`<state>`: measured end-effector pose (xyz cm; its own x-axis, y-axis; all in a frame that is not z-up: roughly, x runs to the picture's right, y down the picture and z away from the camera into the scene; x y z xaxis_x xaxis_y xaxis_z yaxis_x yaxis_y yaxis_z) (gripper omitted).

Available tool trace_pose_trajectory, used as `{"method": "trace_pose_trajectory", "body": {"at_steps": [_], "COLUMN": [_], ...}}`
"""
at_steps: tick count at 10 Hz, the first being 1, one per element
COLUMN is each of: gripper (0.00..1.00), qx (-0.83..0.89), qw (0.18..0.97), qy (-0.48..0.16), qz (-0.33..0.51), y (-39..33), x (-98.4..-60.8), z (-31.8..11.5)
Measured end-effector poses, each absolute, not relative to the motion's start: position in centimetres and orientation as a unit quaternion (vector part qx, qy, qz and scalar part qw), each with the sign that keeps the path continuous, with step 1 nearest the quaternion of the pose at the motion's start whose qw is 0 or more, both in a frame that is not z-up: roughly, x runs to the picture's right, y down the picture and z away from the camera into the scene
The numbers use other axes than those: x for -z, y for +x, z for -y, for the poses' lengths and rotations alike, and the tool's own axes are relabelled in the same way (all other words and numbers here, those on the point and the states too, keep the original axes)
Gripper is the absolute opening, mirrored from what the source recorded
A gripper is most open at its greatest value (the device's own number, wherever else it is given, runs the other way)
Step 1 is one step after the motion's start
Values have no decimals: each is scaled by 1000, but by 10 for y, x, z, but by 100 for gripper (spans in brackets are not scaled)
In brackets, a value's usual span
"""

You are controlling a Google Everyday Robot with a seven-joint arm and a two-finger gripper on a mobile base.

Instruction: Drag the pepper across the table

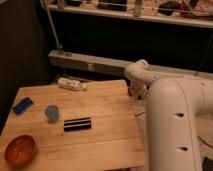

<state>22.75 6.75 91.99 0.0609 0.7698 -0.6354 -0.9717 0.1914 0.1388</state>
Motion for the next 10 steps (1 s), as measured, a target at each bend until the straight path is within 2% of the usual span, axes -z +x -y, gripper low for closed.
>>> {"method": "trace_pose_trajectory", "body": {"at_steps": [1,2,10], "gripper": [79,80,80], "qx": [-611,-609,-605], "qw": [710,710,721], "qy": [-165,-164,-155], "qz": [-310,-314,-299], "y": [231,233,230], "x": [-920,-919,-913], "z": [-73,-76,-78]}}
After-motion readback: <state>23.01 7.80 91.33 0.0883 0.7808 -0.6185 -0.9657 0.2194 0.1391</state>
